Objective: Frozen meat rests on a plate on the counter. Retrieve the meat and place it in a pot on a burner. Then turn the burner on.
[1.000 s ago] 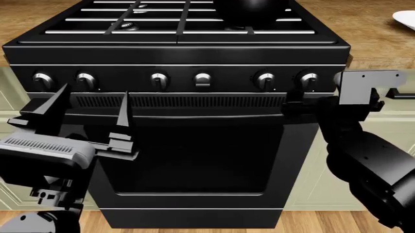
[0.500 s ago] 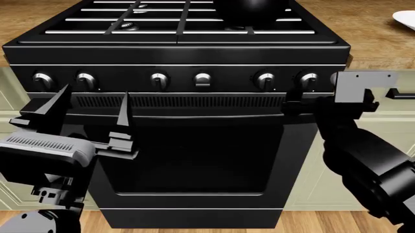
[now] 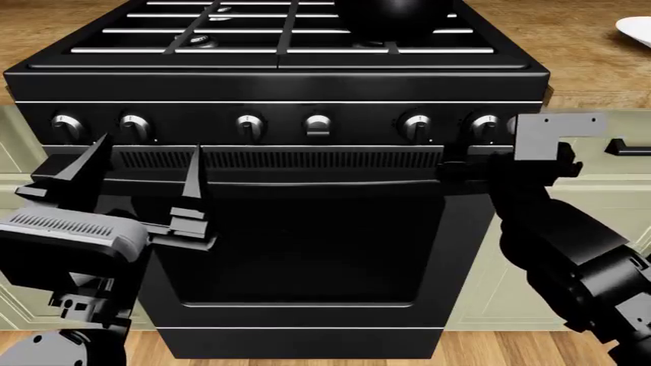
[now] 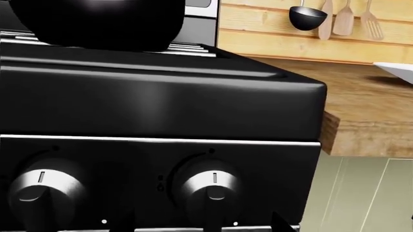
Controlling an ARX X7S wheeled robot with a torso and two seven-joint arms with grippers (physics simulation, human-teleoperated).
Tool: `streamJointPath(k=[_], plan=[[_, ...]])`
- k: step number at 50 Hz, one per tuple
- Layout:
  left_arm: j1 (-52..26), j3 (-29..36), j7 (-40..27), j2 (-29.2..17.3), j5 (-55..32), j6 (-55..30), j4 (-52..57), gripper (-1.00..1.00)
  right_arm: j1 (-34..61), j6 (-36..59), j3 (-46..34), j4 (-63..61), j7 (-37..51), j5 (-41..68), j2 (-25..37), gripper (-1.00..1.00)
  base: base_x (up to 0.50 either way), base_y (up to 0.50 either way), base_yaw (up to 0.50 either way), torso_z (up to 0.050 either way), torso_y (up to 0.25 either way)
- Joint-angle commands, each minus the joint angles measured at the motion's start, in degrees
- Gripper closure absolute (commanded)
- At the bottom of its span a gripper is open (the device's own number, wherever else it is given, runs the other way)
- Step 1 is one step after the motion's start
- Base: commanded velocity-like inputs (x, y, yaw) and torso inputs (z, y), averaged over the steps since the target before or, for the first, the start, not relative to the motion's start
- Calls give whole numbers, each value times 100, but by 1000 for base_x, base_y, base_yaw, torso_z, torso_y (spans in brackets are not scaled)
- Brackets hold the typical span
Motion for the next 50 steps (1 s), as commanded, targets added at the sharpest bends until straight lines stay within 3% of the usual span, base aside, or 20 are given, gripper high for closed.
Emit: streamJointPath(k=[1,50], plan=[[5,7,-2,-5,-8,10,-9,-100,25,137,-3,13,45,62,-15,-100,0,0,0,0,0],[-17,67,5,12,-16,58,-138,-100,209,13,-28,748,-234,-123,-338,-100,0,0,0,0,0]])
